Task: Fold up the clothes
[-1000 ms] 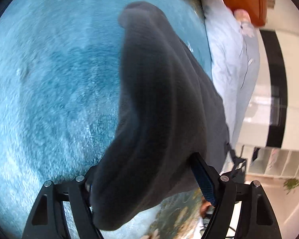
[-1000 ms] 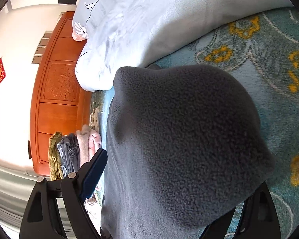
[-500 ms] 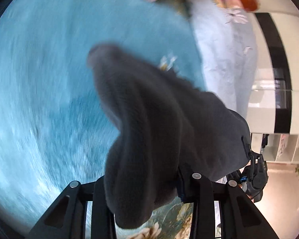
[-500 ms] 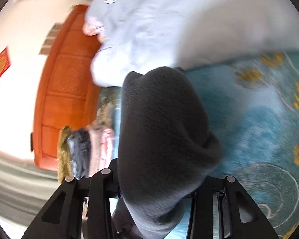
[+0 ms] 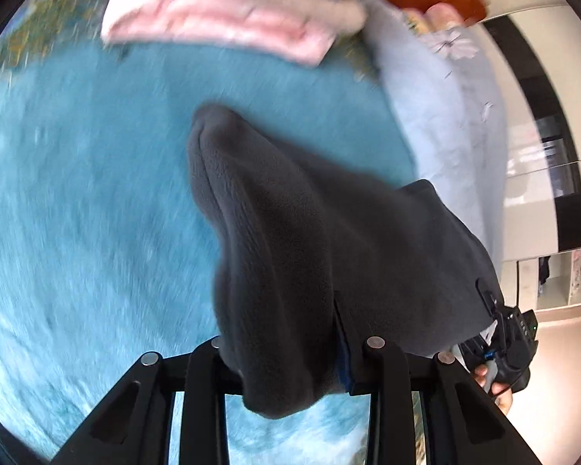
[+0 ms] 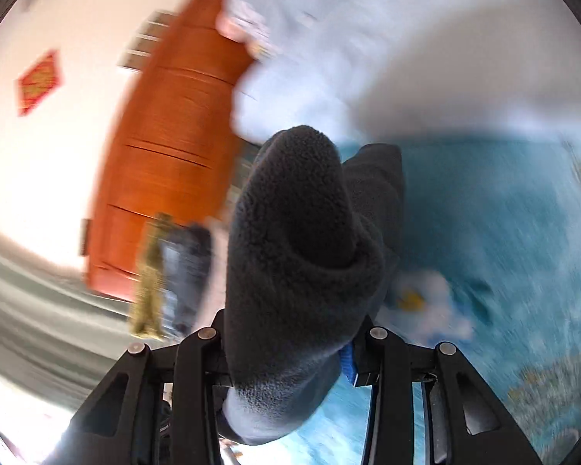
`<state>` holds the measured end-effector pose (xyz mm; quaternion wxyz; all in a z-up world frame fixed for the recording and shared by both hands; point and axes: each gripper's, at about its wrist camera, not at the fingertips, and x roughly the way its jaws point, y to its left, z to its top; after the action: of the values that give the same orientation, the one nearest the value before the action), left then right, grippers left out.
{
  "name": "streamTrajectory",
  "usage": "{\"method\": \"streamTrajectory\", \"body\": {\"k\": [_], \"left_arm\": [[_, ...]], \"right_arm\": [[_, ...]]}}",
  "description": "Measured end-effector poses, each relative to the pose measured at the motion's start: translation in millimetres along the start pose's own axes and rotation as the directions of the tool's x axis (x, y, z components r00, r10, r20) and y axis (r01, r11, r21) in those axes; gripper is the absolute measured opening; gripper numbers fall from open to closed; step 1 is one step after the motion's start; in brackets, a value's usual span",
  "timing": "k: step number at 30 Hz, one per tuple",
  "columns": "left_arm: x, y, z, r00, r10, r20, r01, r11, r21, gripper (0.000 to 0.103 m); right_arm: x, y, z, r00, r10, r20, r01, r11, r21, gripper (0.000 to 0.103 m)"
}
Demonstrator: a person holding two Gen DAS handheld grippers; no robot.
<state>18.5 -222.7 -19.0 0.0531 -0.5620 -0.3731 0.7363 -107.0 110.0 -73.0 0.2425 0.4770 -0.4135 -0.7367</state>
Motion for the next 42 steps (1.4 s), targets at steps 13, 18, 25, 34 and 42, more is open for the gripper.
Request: {"method": "streamTrajectory", "body": {"k": [13,18,25,34,42], "left_arm": [[-19.9,19.8,-31.2,0.999,0.041,-0.009,-0.041,0.999,0.001,0.051],[-52.5,-10.4,-38.0,0.984,0.121,0.134,-0.131,0.989,0.07,0.051],[-21.8,-73.8,-27.0,0.992,0.078,0.104,-0.099,0.971,0.218,0.055],[25.9,-74.9,-15.2,0.995,0.094,0.026,-0.097,0.983,0.154,0.056],[-13.5,-61.4,-38.1,0.962,0.121,0.243,-0.159,0.977,0.143,0.056]], "right_arm": [[-51.8,-74.8,-26.0,0.988,-0.156,-0.019,0.157,0.974,0.162,0.047],[-93.4,-56.7,-22.4,0.935,-0.336,0.114,0.326,0.941,0.093,0.049],[-41.4,36.3,-48.4,0.935,-0.351,0.053,0.343,0.853,-0.394,0.05],[21.6,1.6,-50.2,0.862,-0.501,-0.076,0.424,0.796,-0.432,0.05],[-13.9,8.6,-57.2,0.856,-0.516,0.026,0.454,0.726,-0.517,0.052]]}}
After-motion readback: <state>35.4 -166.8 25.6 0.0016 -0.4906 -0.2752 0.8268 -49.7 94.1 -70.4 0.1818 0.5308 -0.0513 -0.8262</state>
